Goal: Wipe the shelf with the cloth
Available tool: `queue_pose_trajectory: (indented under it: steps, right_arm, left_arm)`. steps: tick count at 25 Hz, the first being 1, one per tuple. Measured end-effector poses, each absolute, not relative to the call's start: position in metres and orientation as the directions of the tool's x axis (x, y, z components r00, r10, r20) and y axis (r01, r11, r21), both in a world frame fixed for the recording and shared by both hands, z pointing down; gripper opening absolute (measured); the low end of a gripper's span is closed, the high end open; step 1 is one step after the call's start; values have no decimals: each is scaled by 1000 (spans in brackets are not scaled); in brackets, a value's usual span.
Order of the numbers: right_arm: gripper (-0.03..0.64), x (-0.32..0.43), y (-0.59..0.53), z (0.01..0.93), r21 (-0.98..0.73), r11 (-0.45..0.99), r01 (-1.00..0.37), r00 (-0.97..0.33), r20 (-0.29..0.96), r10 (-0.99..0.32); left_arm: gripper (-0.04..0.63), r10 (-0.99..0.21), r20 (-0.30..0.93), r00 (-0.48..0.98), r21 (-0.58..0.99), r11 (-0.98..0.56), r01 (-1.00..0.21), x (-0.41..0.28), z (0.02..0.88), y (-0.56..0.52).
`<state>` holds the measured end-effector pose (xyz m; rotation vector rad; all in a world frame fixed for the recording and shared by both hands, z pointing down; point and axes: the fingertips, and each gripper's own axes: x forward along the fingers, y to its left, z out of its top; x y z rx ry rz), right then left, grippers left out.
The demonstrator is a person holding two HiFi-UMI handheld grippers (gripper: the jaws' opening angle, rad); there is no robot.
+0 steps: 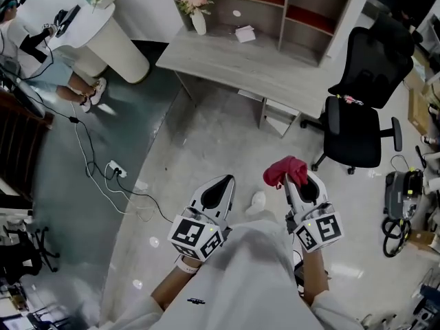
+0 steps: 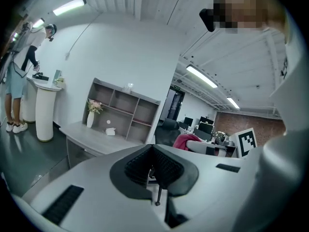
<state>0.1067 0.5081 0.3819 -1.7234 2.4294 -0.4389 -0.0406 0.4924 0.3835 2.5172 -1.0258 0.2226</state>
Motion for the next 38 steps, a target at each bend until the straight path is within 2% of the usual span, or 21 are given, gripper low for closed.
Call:
queue_pose_trajectory:
  steps: [6,10,16,22,31,38]
  right_arm:
    - [110,180,472,380,-259,298,-919,-318,38,-947]
    - [110,210,452,388,-284,263,-922,-288,50,-956]
    - [110,200,424,403,-304,279,-911,-320,93,-943]
    - [110,210,366,407,-290,258,-922,-298,104,-949]
    - [110,184,210,382,-262,295,-919,-329,96,-939]
    - [110,170,81,357,-279,229,-933,-255,57,-965]
  left_arm:
    - [6,-698,287,655,285,-591,-755,-6,381,442]
    - [6,-705,301,642,281,-578,-766,10,382,419]
    - [6,-712,331,619,329,-528,-783,4,398,392]
    - [6,-688,315,654,349,-557,-754,17,407,319]
    - [6,-699,265,664,370,-562,-740,11,389,167]
    - [6,-665,251,703,362,-609,-705,-12,376,44]
